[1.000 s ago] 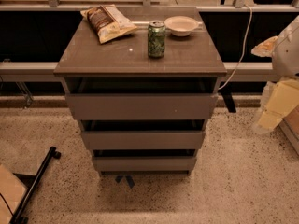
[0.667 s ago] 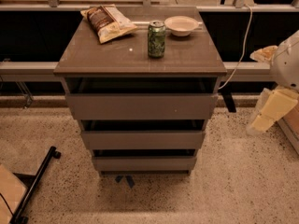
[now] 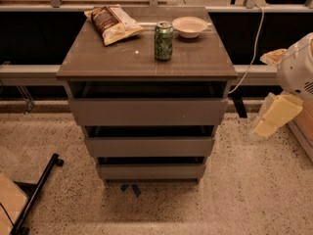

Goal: Open bottom drawer

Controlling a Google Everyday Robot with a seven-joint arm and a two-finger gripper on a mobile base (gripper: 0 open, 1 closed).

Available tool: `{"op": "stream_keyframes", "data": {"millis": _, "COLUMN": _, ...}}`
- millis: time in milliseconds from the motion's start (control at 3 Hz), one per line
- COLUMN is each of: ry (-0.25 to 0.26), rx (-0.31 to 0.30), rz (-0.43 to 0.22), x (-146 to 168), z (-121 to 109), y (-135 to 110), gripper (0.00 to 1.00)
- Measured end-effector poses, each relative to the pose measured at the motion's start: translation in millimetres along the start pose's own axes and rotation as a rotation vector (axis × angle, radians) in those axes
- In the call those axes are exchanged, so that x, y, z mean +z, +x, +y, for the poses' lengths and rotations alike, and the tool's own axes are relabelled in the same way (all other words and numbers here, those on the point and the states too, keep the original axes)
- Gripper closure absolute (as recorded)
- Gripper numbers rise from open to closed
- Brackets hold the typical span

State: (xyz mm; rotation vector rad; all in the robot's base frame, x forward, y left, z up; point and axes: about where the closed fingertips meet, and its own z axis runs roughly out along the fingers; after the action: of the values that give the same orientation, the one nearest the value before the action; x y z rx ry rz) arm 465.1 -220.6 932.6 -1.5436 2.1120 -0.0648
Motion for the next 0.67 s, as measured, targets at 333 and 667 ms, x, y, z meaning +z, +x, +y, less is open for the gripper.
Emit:
{"op": "stream_keyframes", "data": {"millis": 333, "ry": -0.023, "rx": 0.057, "rz": -0.053, "x": 47, "z": 11, "y": -18, "gripper": 0.00}}
{"op": "stream_keyframes", "data": {"millis": 667, "ry": -0.041, "rx": 0.089, "rz": -0.128, "x": 108, "z": 21, "y": -34, "gripper": 0.00}}
